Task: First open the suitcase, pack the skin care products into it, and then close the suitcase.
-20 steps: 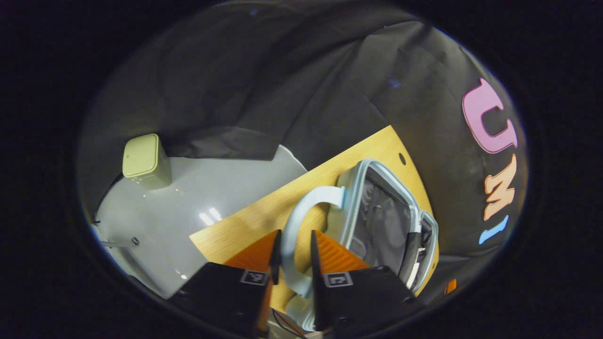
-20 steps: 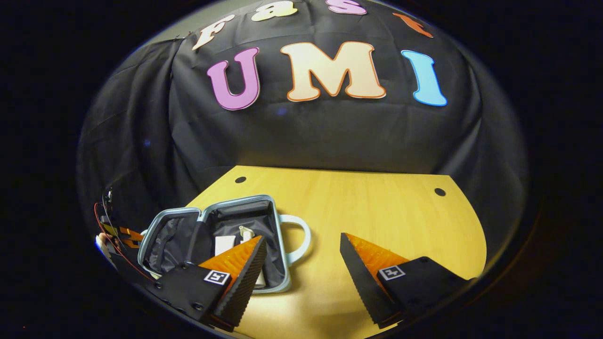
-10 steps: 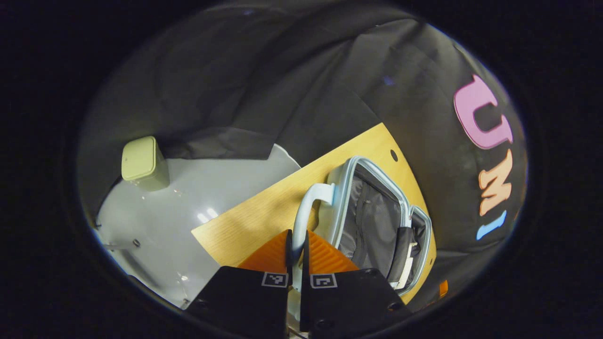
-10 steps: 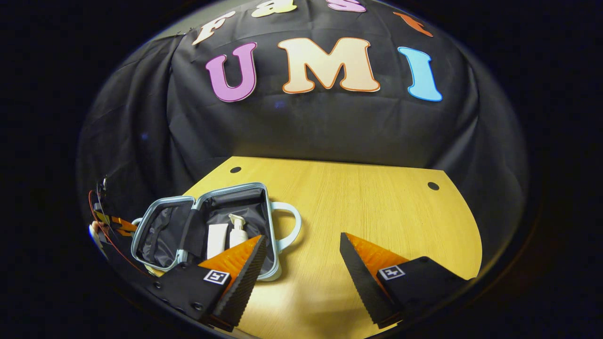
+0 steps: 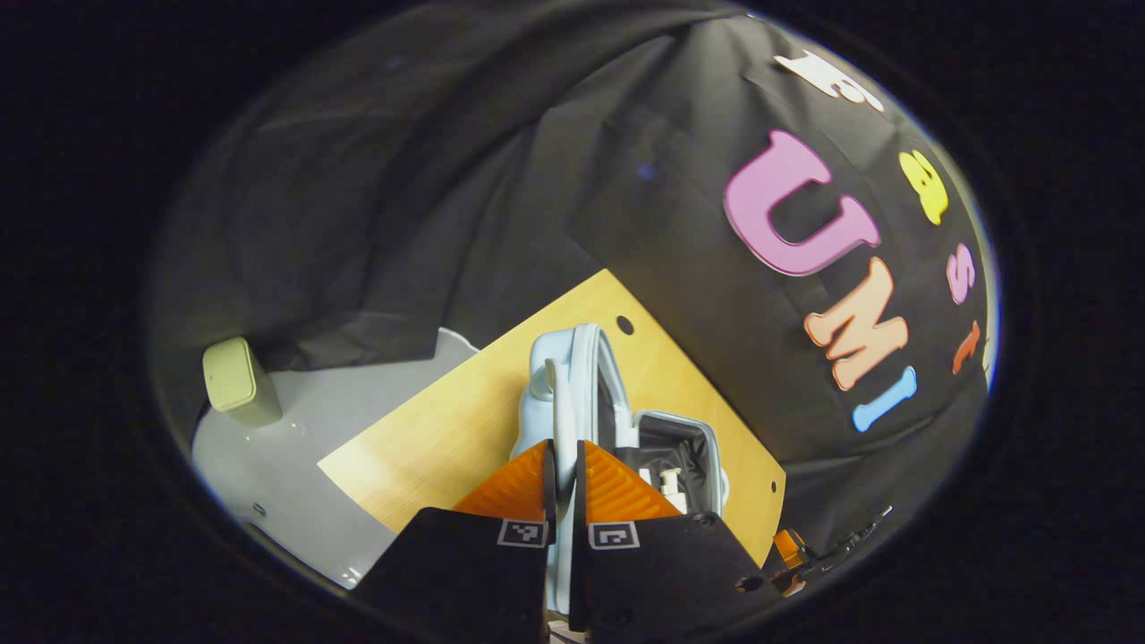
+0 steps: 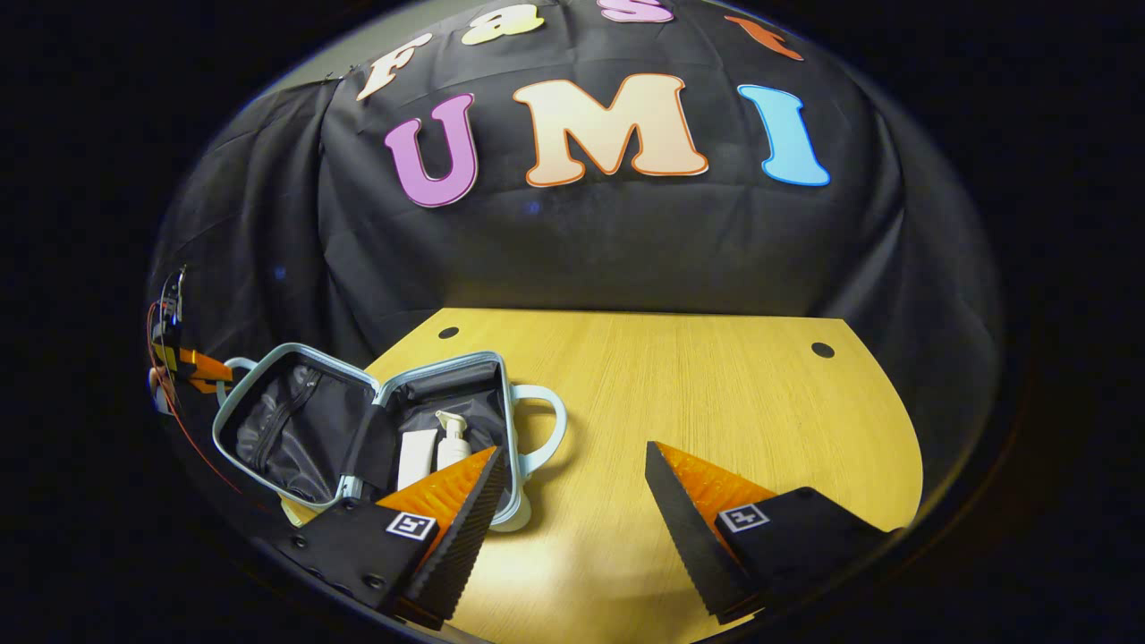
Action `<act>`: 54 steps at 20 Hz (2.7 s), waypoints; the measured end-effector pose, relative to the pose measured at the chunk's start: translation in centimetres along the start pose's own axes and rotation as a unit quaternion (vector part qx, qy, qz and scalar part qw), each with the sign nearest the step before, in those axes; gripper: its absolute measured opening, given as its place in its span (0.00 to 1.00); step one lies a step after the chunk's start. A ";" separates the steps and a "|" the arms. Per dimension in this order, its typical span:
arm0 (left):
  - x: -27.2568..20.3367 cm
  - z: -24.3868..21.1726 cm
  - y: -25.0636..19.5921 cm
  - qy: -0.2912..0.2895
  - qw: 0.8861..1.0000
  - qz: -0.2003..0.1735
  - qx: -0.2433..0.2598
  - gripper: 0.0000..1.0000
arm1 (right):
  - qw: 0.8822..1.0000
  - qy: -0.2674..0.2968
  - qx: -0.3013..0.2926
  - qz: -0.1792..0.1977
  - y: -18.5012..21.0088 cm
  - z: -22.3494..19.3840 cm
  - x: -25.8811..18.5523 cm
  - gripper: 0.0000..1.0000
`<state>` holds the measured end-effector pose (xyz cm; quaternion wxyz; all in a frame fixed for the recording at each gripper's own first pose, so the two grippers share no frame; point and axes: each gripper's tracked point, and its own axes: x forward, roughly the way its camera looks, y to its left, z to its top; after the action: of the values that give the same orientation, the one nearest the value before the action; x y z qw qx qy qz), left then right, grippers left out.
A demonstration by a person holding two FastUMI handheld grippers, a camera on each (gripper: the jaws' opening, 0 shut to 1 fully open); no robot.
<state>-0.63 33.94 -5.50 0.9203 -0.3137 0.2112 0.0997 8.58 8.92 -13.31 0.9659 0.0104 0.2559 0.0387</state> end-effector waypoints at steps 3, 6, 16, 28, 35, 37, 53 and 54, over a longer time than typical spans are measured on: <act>0.0 0.5 -5.7 -0.004 0.998 -0.019 0.054 0.02 | 1.000 -0.012 -0.001 -0.015 -2.1 0.3 -0.5 0.98; 0.4 -0.1 -12.9 -0.004 0.993 -0.062 0.102 0.03 | 1.000 -0.017 0.004 -0.023 -3.8 0.0 -1.2 0.98; 8.8 -10.5 -29.9 0.097 0.963 -0.187 0.165 0.03 | 0.996 -0.040 0.046 -0.064 -10.8 -0.1 -4.2 0.98; 23.2 -27.2 -31.8 0.276 0.938 -0.125 0.169 0.04 | 0.989 -0.037 0.076 -0.122 -15.2 -2.0 -6.9 0.98; 24.9 -29.3 -31.0 0.281 0.925 -0.086 0.241 0.08 | 0.986 -0.036 0.100 -0.130 -16.2 -2.6 -7.5 0.98; 24.6 -29.4 -31.5 0.275 0.924 -0.093 0.249 0.24 | 0.986 -0.042 0.098 -0.128 -16.0 -2.1 -7.5 0.94; 5.9 -18.5 -34.2 -0.051 0.910 -0.135 0.389 0.96 | 0.980 -0.175 0.080 -0.041 -11.2 8.3 -11.1 0.98; 5.2 -18.3 -33.8 -0.071 0.910 -0.133 0.387 0.96 | 0.979 -0.183 0.075 -0.037 -11.0 8.8 -11.5 0.98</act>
<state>8.73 -3.62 -2.83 0.9868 0.0500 0.1241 -0.0913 3.71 -2.97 -0.40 0.9936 0.0804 0.0770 -0.0192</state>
